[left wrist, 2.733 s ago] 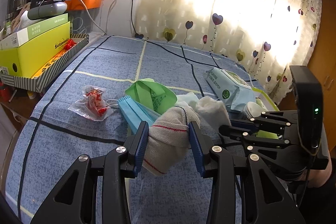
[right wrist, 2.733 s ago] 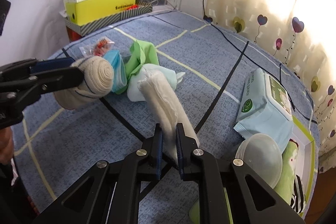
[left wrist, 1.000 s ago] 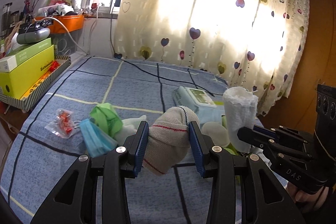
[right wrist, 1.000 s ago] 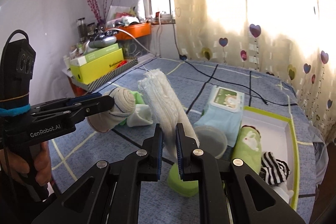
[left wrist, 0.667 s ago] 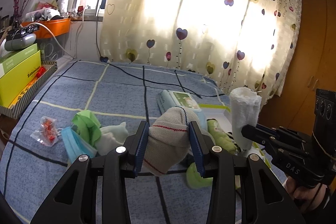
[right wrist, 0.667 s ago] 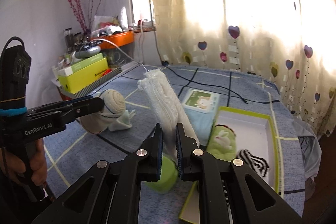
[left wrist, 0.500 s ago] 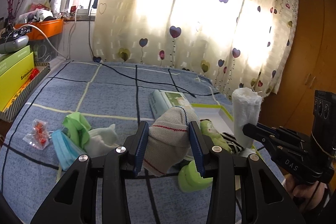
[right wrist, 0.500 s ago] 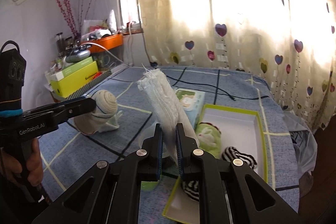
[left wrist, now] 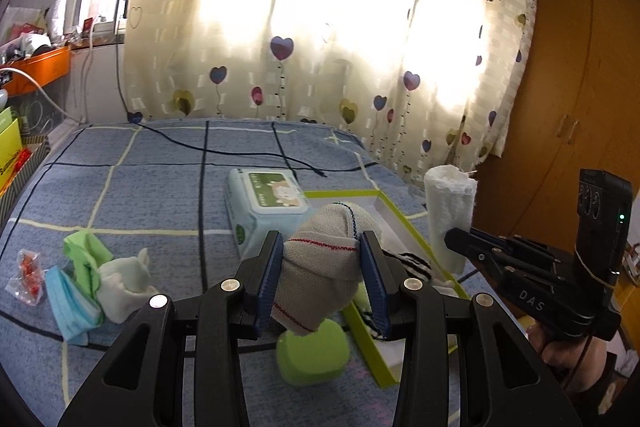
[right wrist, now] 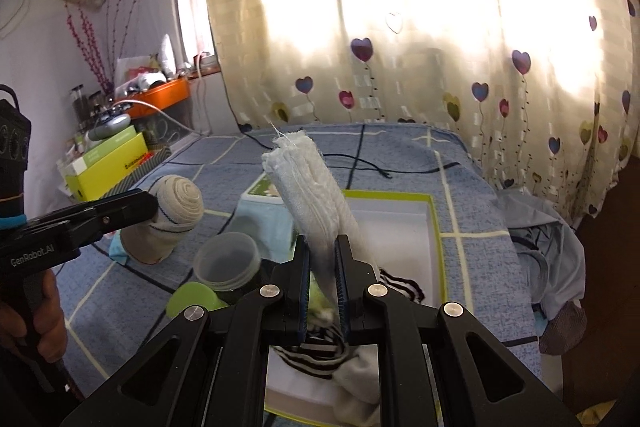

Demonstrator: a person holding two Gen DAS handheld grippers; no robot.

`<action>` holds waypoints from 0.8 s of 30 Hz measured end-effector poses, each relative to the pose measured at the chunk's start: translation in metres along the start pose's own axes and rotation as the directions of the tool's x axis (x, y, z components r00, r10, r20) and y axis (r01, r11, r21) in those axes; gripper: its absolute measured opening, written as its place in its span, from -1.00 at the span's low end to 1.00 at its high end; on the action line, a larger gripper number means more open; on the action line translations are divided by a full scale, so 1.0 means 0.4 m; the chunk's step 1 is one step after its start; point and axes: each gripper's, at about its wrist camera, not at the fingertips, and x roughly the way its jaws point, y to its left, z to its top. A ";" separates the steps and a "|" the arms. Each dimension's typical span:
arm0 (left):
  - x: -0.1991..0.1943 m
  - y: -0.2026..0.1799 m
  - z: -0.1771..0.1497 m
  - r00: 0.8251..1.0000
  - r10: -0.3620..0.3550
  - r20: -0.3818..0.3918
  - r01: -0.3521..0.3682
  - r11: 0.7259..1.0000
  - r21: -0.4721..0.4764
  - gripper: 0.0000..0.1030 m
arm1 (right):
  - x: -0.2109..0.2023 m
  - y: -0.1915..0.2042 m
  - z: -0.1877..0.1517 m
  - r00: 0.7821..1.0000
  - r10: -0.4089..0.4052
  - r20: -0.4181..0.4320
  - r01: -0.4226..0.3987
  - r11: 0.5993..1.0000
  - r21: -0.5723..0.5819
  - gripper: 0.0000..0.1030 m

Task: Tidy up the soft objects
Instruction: 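Carry the rolled sock and white cloth toward the box with both grippers, then lower both items into the box and open both grippers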

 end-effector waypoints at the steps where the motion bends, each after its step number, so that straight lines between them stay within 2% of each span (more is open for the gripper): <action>1: 0.006 -0.008 0.000 1.000 -0.006 -0.004 0.006 1.000 0.005 -0.21 | 0.004 -0.011 -0.004 1.000 -0.005 -0.005 0.005 1.000 0.007 -0.78; 15: 0.073 -0.057 0.002 0.998 -0.024 -0.054 0.026 0.999 0.046 -0.21 | 0.115 -0.095 -0.029 0.990 -0.101 -0.096 0.103 0.995 0.011 -0.78; 24: 0.116 -0.067 0.010 0.997 -0.022 -0.080 0.026 0.998 0.048 -0.21 | 0.190 -0.116 -0.043 0.980 -0.104 -0.172 0.107 0.994 0.004 -0.77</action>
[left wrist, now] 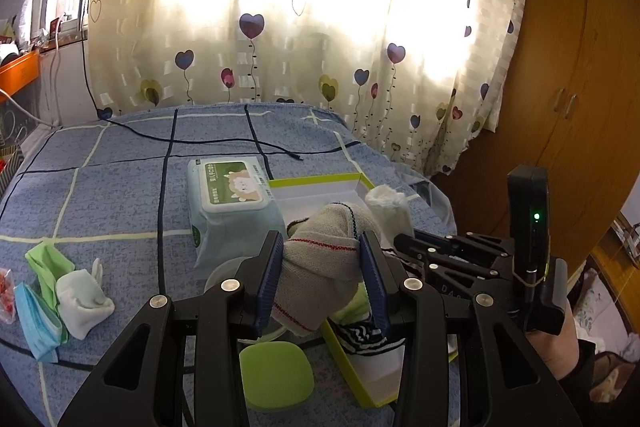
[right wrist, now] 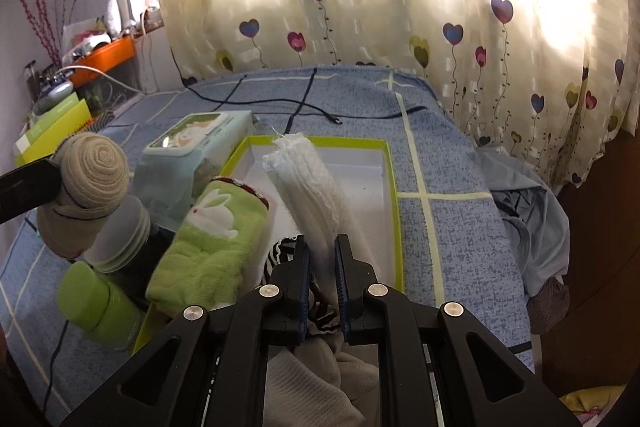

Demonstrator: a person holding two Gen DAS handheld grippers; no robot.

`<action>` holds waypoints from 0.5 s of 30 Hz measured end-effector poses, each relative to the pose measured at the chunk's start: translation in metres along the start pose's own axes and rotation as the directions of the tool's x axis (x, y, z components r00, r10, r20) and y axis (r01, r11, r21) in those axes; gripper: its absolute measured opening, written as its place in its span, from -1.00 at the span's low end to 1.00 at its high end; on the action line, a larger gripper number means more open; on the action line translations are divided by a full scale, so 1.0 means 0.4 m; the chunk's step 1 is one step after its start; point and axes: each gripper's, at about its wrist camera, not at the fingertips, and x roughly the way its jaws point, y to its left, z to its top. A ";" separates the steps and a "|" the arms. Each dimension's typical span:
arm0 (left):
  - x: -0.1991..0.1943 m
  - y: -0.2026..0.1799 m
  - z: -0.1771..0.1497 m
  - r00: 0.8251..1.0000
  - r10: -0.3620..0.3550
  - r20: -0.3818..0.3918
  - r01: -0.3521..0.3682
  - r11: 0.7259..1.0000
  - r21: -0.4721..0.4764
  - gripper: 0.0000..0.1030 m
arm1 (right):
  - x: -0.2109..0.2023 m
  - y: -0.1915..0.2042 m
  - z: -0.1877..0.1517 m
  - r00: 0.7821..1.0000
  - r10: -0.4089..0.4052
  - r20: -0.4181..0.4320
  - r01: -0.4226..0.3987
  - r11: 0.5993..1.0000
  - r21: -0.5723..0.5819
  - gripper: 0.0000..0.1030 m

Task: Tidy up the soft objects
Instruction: 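Lower both items into the box and open both grippers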

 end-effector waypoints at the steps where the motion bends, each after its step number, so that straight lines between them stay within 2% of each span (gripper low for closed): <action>1: 0.006 -0.002 0.001 1.000 -0.001 -0.004 0.001 1.000 0.001 -0.21 | 0.004 -0.002 -0.001 1.000 0.007 -0.004 -0.007 1.000 0.003 -0.77; 5: 0.024 -0.018 0.005 1.000 -0.007 -0.015 0.007 1.000 0.011 -0.21 | 0.008 -0.012 -0.004 0.999 0.032 -0.008 -0.031 0.999 0.022 -0.71; 7: 0.033 -0.028 0.006 1.000 -0.009 -0.023 0.009 1.000 0.016 -0.21 | 0.000 -0.018 -0.006 0.998 0.057 -0.001 -0.057 0.998 0.034 -0.61; 9: 0.041 -0.034 0.007 1.000 -0.010 -0.030 0.010 1.000 0.020 -0.21 | -0.013 -0.023 -0.004 0.998 0.066 0.016 -0.067 0.997 0.044 -0.13; 10: 0.046 -0.038 0.008 0.999 -0.011 -0.034 0.012 1.000 0.021 -0.21 | -0.020 -0.025 -0.004 0.997 0.067 0.026 -0.069 0.997 0.046 -0.06; 15: 0.072 -0.057 0.012 0.998 -0.015 -0.054 0.017 0.999 0.029 -0.21 | -0.062 -0.055 0.000 0.994 0.066 0.085 -0.073 0.994 0.084 -0.04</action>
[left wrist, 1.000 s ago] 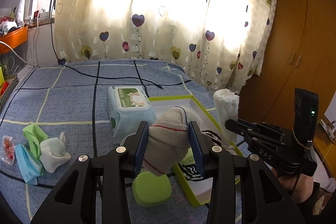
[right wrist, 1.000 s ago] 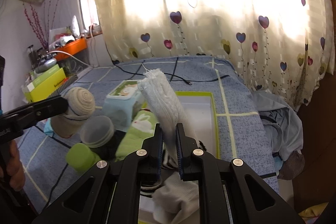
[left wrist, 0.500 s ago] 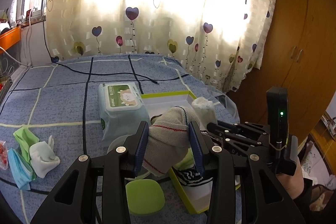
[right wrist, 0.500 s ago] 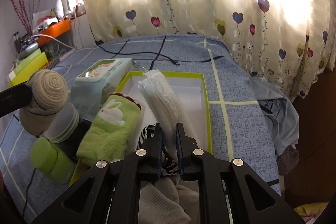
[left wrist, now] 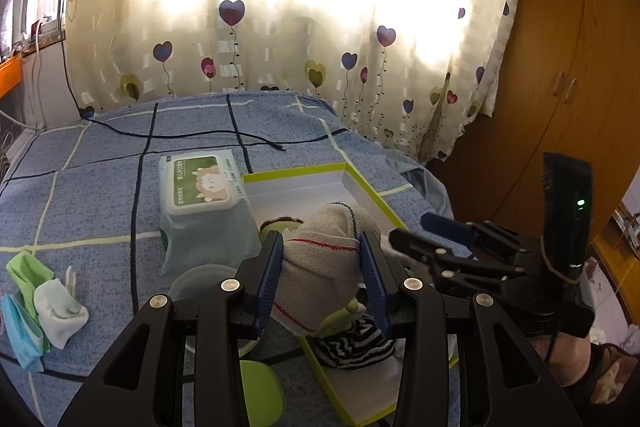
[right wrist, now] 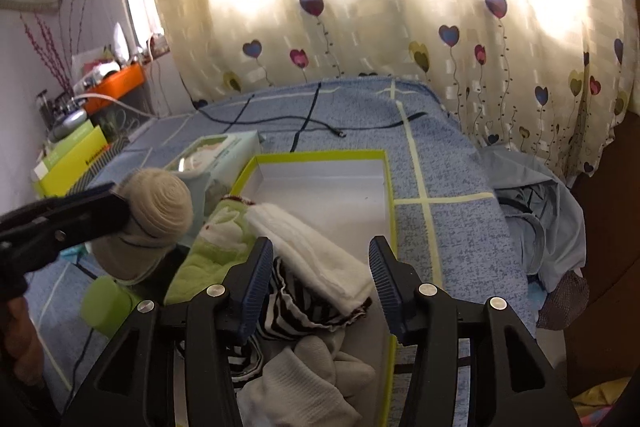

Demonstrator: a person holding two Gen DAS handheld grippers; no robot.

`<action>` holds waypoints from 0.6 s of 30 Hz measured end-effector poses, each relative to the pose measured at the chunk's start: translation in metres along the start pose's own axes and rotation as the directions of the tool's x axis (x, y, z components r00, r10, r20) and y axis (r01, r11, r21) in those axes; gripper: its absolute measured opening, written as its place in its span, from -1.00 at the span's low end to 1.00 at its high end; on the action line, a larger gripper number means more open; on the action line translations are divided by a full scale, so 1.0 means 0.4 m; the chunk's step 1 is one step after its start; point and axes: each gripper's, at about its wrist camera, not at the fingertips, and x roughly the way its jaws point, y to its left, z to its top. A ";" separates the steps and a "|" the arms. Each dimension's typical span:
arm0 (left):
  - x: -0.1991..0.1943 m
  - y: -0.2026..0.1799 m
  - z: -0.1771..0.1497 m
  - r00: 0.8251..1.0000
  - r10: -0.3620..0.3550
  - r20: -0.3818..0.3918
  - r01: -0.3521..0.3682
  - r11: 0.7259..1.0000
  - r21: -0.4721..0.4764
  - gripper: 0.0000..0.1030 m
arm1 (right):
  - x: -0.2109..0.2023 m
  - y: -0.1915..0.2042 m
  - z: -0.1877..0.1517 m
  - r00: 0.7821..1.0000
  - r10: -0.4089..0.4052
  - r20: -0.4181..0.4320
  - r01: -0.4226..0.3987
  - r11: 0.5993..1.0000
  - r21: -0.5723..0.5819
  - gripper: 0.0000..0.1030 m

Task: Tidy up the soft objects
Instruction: 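Lower both items into the box and open both grippers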

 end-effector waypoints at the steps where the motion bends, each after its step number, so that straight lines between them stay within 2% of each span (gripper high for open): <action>1: 0.010 -0.005 0.001 1.000 -0.003 -0.009 0.003 1.000 0.002 -0.21 | -0.008 -0.011 0.000 1.000 -0.005 0.011 0.004 1.000 0.014 -0.04; 10: 0.092 -0.063 -0.007 0.993 -0.048 -0.110 0.054 0.997 0.053 -0.21 | -0.029 -0.078 -0.010 0.999 -0.013 0.031 0.010 0.996 0.092 -0.04; 18: 0.144 -0.101 0.019 0.993 -0.044 -0.112 0.055 0.993 0.101 -0.22 | -0.041 -0.110 -0.011 0.998 -0.006 0.056 -0.001 0.992 0.125 -0.04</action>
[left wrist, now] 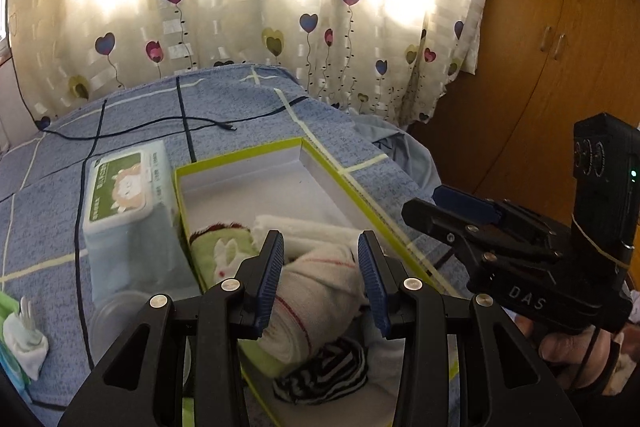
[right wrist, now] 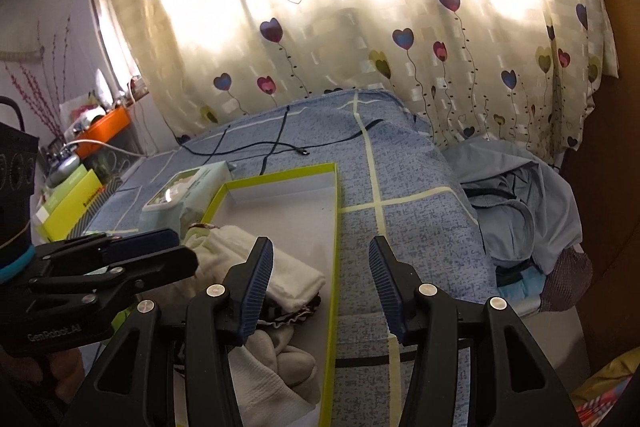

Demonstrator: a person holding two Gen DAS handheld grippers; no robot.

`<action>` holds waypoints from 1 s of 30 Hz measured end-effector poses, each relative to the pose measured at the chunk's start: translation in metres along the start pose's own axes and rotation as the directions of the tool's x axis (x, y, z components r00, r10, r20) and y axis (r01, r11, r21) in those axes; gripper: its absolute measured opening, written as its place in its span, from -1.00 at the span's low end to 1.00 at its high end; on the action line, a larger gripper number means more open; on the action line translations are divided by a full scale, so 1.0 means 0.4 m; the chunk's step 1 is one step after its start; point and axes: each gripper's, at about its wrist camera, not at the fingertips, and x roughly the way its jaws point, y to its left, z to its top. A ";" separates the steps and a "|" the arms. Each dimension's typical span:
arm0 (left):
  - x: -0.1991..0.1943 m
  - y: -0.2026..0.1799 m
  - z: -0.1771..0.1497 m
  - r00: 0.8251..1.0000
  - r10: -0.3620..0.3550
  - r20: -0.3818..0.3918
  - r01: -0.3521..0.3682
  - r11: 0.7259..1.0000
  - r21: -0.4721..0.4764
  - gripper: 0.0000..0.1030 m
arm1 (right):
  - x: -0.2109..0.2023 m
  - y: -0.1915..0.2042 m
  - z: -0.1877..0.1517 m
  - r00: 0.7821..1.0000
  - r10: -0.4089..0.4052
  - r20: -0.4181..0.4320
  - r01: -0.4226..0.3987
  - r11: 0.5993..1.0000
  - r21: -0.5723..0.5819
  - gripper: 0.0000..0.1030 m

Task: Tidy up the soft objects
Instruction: 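Lower both items into the box and open both grippers, then withdraw both tools from the box toward the remaining items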

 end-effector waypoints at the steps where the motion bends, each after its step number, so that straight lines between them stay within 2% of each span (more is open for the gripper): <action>1: 0.005 -0.003 0.004 1.000 0.000 0.008 0.000 1.000 0.008 -0.22 | 0.000 -0.003 0.000 1.000 -0.001 0.000 0.001 1.000 0.003 -0.04; 3: 0.023 -0.004 0.012 1.000 0.007 0.018 -0.008 1.000 0.020 -0.24 | -0.003 -0.005 -0.002 1.000 -0.001 0.001 0.001 1.000 0.007 -0.04; 7: 0.055 0.013 0.012 1.000 0.000 -0.018 0.000 1.000 -0.014 -0.25 | -0.007 -0.007 -0.003 1.000 -0.001 0.005 0.001 1.000 0.006 -0.04; 13: -0.029 0.015 0.018 0.998 -0.013 0.060 0.014 1.000 -0.019 -0.25 | -0.020 -0.002 -0.007 1.000 0.003 0.007 -0.003 1.000 -0.001 -0.04; 20: -0.073 0.029 -0.012 0.999 -0.010 0.052 0.012 0.999 -0.034 -0.24 | -0.041 0.063 -0.021 1.000 0.026 -0.011 -0.026 0.998 -0.053 -0.04; 22: -0.087 0.037 -0.024 0.998 -0.015 0.054 0.017 0.999 -0.043 -0.24 | -0.046 0.082 -0.026 1.000 0.027 -0.017 -0.028 0.997 -0.069 0.01; 24: -0.104 0.045 -0.035 0.998 -0.020 0.059 0.023 0.998 -0.051 -0.24 | -0.050 0.099 -0.031 1.000 0.025 -0.018 -0.026 0.997 -0.079 0.17; 30: -0.150 0.072 -0.062 0.997 -0.005 0.072 0.010 0.998 -0.069 -0.24 | -0.058 0.156 -0.041 0.999 0.029 -0.027 -0.032 0.993 -0.113 0.25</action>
